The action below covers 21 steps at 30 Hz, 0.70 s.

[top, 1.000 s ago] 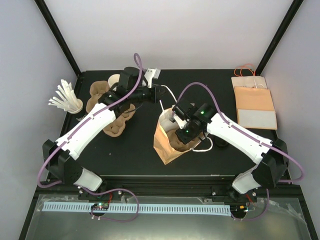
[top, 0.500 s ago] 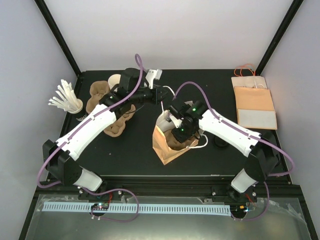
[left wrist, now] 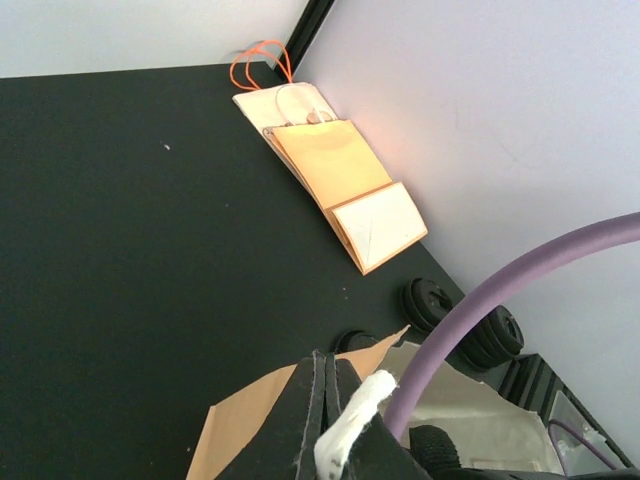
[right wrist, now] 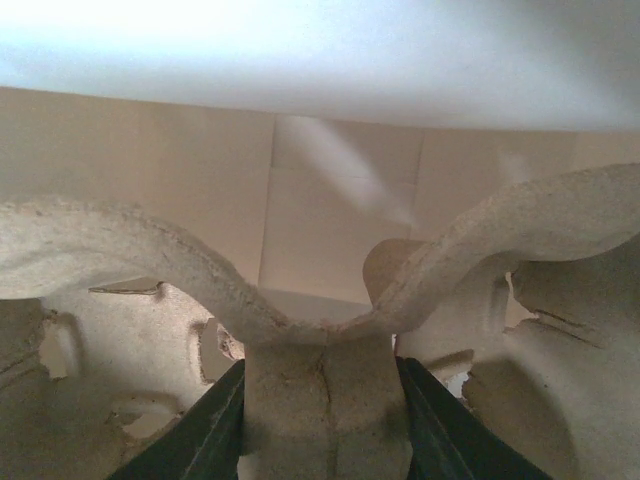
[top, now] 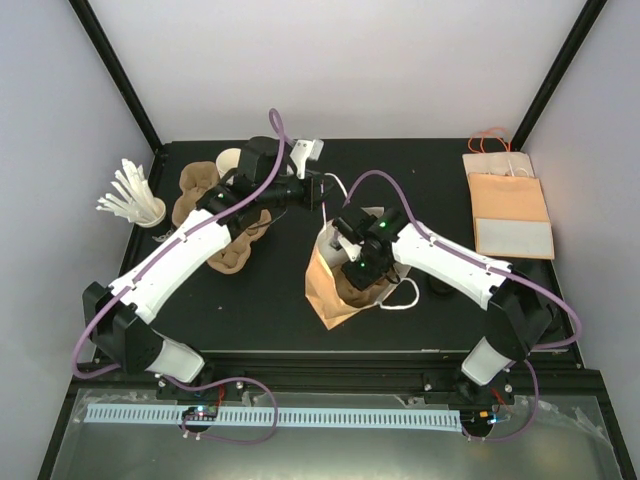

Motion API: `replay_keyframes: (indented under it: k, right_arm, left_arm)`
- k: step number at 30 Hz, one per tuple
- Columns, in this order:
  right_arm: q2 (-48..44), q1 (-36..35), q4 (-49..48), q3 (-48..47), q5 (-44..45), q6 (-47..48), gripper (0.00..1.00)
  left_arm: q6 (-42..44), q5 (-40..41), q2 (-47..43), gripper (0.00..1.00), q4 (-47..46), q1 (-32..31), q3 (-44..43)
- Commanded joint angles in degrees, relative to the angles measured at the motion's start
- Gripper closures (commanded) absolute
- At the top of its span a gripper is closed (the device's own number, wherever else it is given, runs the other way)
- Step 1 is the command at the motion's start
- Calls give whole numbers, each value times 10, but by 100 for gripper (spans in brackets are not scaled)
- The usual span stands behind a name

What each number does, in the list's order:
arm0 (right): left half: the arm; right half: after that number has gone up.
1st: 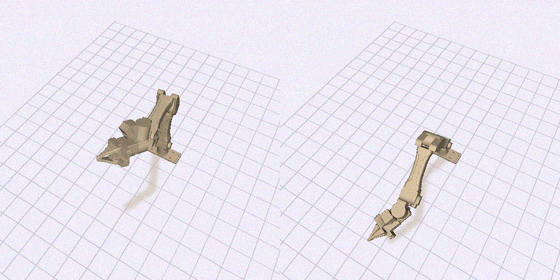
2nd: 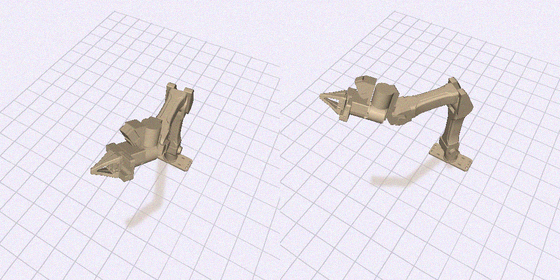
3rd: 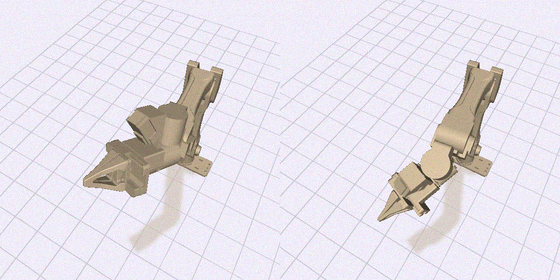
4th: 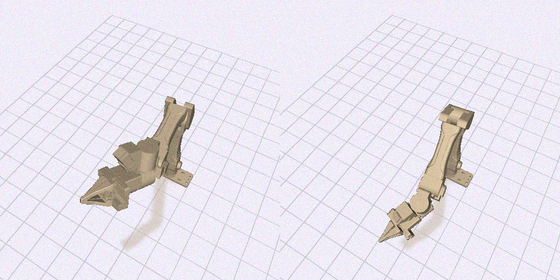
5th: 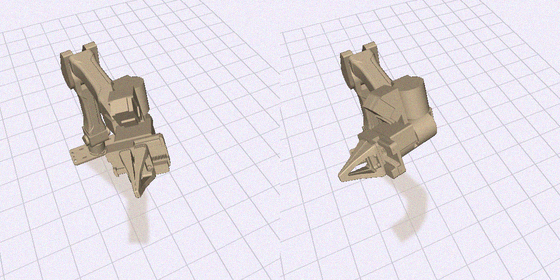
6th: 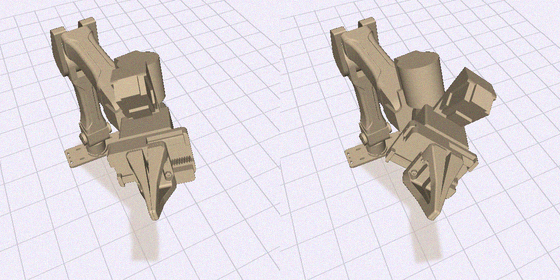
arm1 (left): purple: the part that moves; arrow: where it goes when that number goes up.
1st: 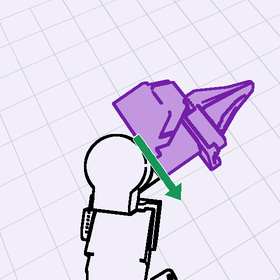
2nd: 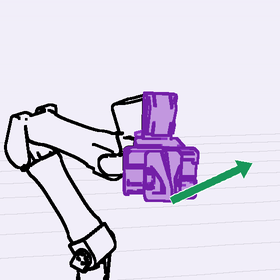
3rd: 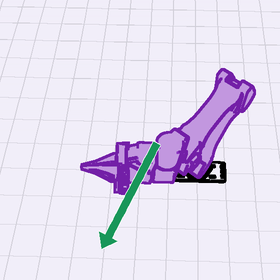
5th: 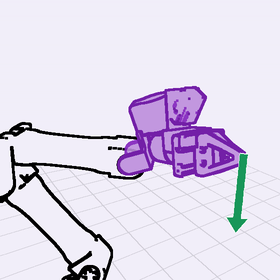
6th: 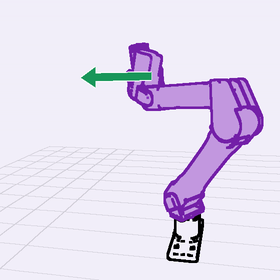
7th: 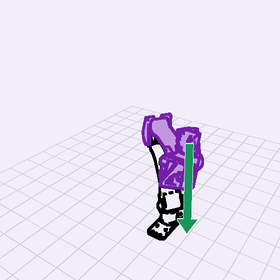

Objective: Pack the takeout coffee

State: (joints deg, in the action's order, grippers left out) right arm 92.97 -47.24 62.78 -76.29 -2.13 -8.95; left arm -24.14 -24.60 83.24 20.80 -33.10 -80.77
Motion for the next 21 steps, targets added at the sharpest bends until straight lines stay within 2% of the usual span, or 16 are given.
replay_keyframes:
  k: [1, 7, 10, 11, 14, 18, 21]
  right_arm:
    - [17, -9, 4, 22, -5, 5, 66]
    - [16, -10, -6, 5, 18, 3, 69]
    - [11, -10, 3, -16, 16, 3, 68]
    - [15, -9, 10, -23, 14, 5, 68]
    - [31, -9, 23, -32, 15, 13, 67]
    - [45, -10, 26, -38, 11, 21, 67]
    - [47, -9, 25, -46, 7, 22, 67]
  left_arm:
    - [5, 14, -15, 98, -17, 1, -56]
    - [-22, -20, 2, 98, -20, 6, -81]
    - [-3, -35, 2, 90, -12, 6, -82]
    - [8, -37, -1, 84, -7, 6, -80]
    - [41, -39, -26, 57, 12, 6, -74]
    - [92, -16, -92, 28, 31, 6, -41]
    - [139, 45, -172, 17, 50, -6, -2]
